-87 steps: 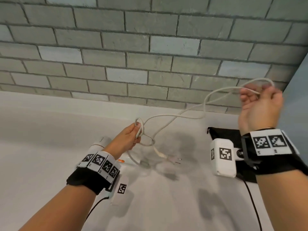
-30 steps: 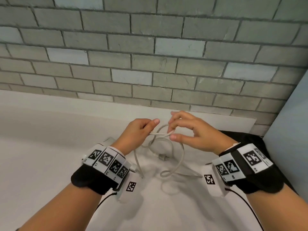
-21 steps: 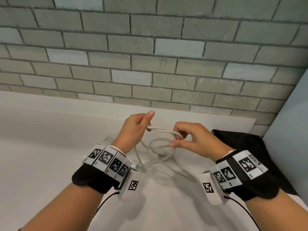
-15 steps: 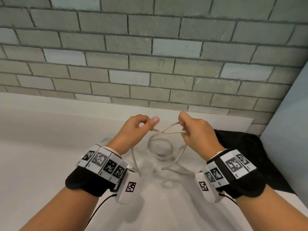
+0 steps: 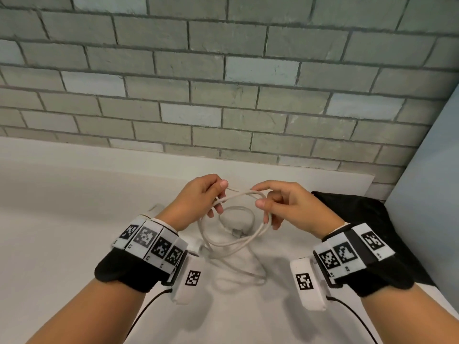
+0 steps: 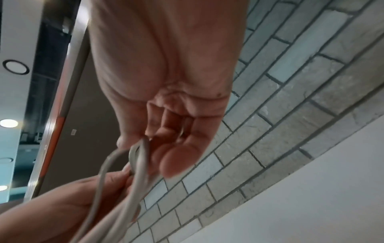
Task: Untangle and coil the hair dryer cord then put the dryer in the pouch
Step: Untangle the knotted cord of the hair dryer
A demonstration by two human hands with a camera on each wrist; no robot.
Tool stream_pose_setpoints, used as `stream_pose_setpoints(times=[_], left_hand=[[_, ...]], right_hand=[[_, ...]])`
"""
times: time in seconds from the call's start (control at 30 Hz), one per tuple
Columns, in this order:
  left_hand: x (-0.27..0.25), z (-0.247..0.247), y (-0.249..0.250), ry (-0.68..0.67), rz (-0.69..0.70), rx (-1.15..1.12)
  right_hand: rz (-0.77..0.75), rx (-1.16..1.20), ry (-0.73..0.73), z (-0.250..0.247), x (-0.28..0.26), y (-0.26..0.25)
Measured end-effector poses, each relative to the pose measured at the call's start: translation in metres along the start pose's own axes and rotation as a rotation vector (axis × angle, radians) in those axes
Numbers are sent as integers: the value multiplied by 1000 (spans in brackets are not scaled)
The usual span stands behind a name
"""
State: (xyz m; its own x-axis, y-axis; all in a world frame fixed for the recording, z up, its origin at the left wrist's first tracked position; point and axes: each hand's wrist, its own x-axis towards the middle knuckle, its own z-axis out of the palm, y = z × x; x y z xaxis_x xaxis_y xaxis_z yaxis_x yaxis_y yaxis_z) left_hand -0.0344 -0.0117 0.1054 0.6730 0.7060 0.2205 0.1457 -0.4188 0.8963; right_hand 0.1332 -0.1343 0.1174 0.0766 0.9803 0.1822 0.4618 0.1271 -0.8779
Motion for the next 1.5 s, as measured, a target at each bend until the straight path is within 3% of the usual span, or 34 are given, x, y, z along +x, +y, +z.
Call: stream_pose_setpoints(times=[0.1,0.17,0.2,0.3,0.4,0.5,0.6,0.7,0.83,0.9,1.0,1.07,1.2,1.3,1.37,1.5], left_hand=[[4,-3,-5,87,-73,-73],[8,-8,-9,190,-118,-157],[9,-11,-9,239,-132,-205],[12,-20,-6,351,-150,-377],[13,-31,-1,454,-112,-556],[13,-38,2,492,-60,-671],[11,-37,2,523,-31,-774],[14,-42,2,534,-20,-882],[21,-54,0,519,-67,-1029],[23,-52,0,514,-81,-1038],[23,-46,0,486,-100,-1021],[23,-49,0,478,-100,-1041],[21,-64,-8,539,-82,-1095],[18,-63,-12,532,-89,-1054],[15,-57,-13,499,-104,-960],[6,-42,-12,326,-154,-661]], right_hand=[[-60,-39,314,-7,3,8],[-150,-224,509,-15,3,13],[-193,-334,506,-18,2,15],[-208,-559,245,-17,-3,30],[12,-769,142,-21,-8,57],[226,-743,127,-24,-14,79],[220,-522,248,-28,-16,86],[110,-43,269,-25,-18,70],[-43,653,76,-22,-26,40],[-84,761,-34,-22,-29,31],[-63,425,-203,-17,-34,17],[32,123,-219,-14,-32,14],[135,-381,127,-27,-23,32],[348,-801,116,-33,-27,40],[438,-806,105,-29,-28,42],[286,-631,335,-32,-26,33]])
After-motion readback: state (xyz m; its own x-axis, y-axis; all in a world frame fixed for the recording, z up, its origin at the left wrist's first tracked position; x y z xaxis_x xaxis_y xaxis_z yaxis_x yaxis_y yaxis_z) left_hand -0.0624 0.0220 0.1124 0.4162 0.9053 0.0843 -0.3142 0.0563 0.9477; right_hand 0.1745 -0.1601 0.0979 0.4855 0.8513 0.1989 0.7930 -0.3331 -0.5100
